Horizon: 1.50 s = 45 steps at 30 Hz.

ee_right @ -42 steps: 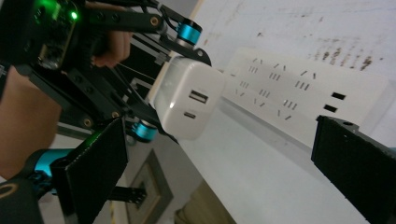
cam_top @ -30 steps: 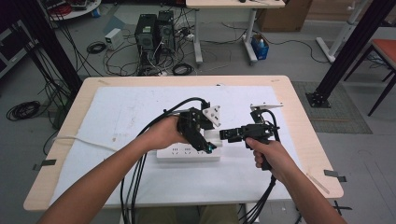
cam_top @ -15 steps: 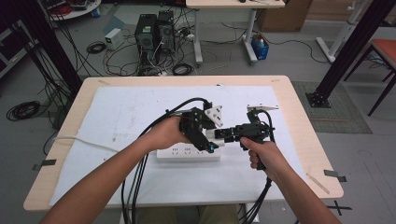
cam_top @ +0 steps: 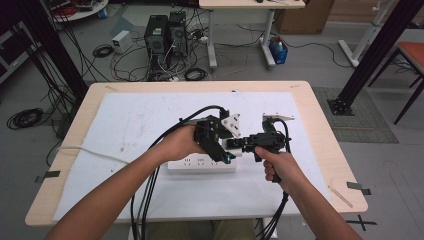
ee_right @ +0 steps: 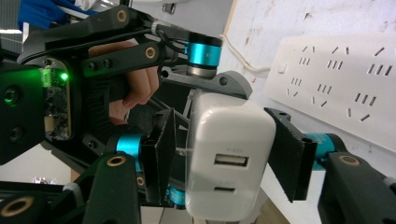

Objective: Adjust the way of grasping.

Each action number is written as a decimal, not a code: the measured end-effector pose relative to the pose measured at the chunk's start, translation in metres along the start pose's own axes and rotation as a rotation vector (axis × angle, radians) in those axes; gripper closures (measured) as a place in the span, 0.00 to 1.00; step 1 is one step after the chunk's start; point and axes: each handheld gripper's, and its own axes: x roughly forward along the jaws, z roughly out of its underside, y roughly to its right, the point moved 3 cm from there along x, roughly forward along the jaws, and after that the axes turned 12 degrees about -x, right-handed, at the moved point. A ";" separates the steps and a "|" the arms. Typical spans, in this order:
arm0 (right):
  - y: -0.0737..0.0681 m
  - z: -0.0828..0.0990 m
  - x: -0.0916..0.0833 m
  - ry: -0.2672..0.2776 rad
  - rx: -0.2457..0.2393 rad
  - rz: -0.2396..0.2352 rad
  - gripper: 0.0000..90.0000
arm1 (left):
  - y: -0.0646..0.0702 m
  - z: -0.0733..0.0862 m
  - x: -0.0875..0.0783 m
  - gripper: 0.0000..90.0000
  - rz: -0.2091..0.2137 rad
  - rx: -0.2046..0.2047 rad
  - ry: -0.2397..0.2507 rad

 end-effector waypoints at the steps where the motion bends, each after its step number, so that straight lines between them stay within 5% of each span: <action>1: 0.001 0.000 0.000 0.002 -0.002 0.000 0.53 | 0.000 0.000 0.000 0.47 0.000 0.003 -0.001; 11: 0.004 -0.001 -0.001 0.035 0.020 -0.026 0.68 | 0.001 -0.001 0.001 0.47 -0.057 0.031 0.002; 15: 0.007 0.000 -0.004 0.044 -0.032 0.039 0.69 | -0.002 0.001 -0.002 0.26 -0.064 -0.035 -0.006; 17: 0.010 0.001 -0.008 0.047 -0.043 0.057 0.69 | -0.005 0.006 -0.007 0.26 -0.054 -0.057 -0.016; 26: 0.009 0.000 -0.031 -0.066 -0.294 0.333 0.69 | -0.023 0.054 -0.036 0.21 -0.065 -0.182 -0.094; 33: 0.002 -0.011 -0.044 -0.127 -0.404 0.413 0.69 | -0.037 0.103 -0.058 0.21 -0.077 -0.300 -0.195; 35: 0.001 -0.014 -0.045 -0.155 -0.425 0.412 0.69 | -0.042 0.116 -0.064 0.21 -0.086 -0.339 -0.199; 39: -0.003 -0.020 -0.047 -0.176 -0.508 0.487 0.69 | -0.050 0.139 -0.074 0.22 -0.091 -0.384 -0.216; 45: -0.011 -0.029 -0.048 -0.300 -0.701 0.628 0.69 | -0.052 0.160 -0.087 0.22 -0.080 -0.409 -0.238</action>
